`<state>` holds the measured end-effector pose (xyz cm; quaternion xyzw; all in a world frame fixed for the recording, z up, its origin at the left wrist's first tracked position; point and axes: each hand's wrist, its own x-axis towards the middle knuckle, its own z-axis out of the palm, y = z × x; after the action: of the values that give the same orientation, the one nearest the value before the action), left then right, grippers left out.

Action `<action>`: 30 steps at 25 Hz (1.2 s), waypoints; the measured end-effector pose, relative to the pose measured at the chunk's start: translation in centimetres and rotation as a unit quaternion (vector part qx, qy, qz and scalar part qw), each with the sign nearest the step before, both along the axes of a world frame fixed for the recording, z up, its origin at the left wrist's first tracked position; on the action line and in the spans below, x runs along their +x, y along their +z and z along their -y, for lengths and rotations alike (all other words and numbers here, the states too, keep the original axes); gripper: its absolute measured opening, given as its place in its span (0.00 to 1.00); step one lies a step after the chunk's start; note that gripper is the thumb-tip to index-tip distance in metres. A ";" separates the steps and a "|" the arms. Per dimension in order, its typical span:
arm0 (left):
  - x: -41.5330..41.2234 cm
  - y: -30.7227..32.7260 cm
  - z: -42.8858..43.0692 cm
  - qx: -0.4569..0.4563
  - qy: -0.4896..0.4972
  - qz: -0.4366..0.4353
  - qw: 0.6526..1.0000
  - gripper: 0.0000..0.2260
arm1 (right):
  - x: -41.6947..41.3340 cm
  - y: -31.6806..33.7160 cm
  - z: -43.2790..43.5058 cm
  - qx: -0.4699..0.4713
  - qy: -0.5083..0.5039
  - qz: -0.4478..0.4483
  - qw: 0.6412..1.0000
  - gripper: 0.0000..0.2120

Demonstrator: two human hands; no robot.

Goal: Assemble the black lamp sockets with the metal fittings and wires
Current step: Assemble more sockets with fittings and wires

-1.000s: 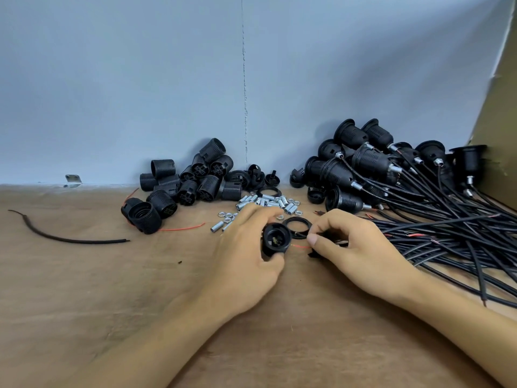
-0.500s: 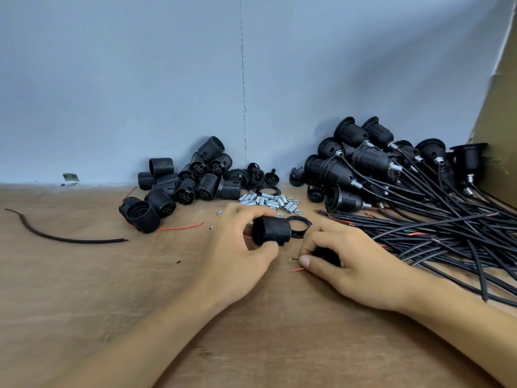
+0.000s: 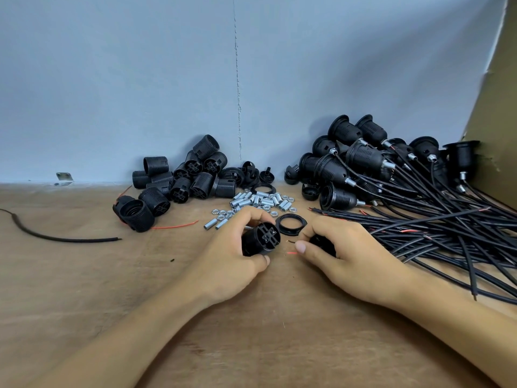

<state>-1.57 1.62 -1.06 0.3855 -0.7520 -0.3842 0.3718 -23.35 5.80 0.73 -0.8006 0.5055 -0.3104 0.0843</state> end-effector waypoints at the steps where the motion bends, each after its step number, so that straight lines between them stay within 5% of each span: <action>1: 0.0 0.0 0.1 0.001 0.002 0.000 1.000 0.21 | -0.1 0.1 0.0 0.007 0.003 0.004 1.000 0.04; 9: 0.0 -0.2 0.2 -0.013 -0.009 0.006 1.000 0.19 | -0.3 0.6 -0.3 0.055 0.037 0.032 0.997 0.01; 15: -0.2 -0.1 -0.1 -0.055 -0.039 0.020 0.998 0.18 | 0.4 0.3 -0.1 0.055 -0.010 0.163 0.985 0.03; 30: -0.7 -0.1 -0.6 -0.107 -0.037 0.030 0.993 0.17 | 1.0 0.3 -0.4 0.028 -0.018 0.160 0.987 0.04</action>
<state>-2.26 2.24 -1.17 0.3265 -0.8136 -0.3034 0.3733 -22.31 6.19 1.01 -0.7287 0.5083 -0.4218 0.1808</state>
